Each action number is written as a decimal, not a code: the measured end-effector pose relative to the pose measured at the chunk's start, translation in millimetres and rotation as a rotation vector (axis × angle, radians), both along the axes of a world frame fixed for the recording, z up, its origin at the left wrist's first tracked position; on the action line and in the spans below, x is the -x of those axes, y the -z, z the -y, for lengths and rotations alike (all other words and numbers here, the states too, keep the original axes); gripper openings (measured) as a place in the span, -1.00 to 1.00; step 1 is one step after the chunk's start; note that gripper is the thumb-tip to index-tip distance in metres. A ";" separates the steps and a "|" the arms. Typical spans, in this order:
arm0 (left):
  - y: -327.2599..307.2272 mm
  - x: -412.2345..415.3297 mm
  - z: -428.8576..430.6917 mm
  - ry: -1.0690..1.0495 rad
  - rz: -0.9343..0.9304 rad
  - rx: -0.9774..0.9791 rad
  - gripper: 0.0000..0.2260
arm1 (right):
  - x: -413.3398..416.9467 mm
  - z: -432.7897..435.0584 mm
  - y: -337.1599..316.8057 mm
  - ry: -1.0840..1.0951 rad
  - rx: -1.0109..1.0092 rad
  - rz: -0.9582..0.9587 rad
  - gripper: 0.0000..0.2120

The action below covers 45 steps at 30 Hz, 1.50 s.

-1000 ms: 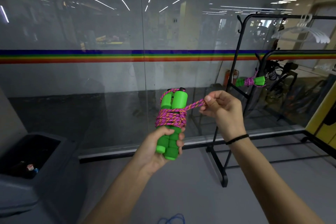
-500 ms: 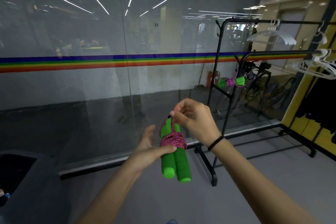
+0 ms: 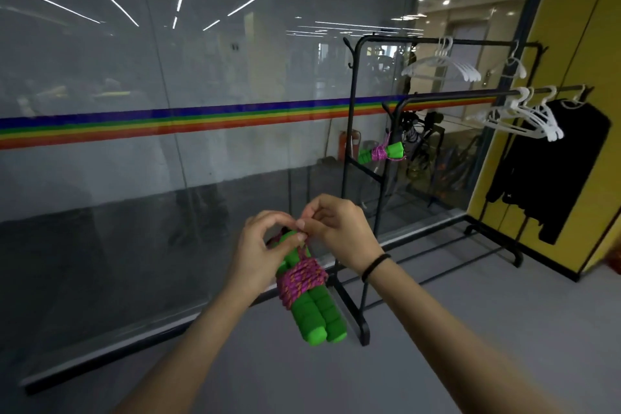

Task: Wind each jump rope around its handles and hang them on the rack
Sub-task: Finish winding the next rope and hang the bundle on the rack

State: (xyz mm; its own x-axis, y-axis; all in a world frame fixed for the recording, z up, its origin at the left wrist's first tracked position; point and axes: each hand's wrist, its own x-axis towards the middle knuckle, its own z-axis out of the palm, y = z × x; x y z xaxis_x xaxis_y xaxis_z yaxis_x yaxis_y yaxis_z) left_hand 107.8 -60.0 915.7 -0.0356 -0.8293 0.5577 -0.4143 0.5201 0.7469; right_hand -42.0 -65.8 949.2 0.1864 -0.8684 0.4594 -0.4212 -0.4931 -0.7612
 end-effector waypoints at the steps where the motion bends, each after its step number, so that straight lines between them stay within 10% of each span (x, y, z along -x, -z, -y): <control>1: -1.6 5.6 11.7 0.031 -0.010 -0.024 -0.79 | 5.6 11.8 -0.5 0.000 -0.011 0.008 -0.88; 29: -66.5 149.5 545.6 0.009 -0.010 0.098 -0.93 | 134.8 534.9 -62.6 0.041 -0.065 0.071 -0.92; 45: -190.1 171.6 881.5 0.370 0.029 0.249 -0.90 | 136.2 809.4 -159.7 0.557 0.260 0.195 -0.81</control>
State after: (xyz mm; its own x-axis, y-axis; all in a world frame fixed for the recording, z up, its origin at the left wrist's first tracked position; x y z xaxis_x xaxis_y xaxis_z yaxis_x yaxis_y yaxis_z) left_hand -63.7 -941.5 1105.8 -0.3231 -0.5982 0.7333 -0.1852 0.7999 0.5709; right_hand -178.2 -875.2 1108.9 -0.3686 -0.6665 0.6481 -0.5331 -0.4196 -0.7347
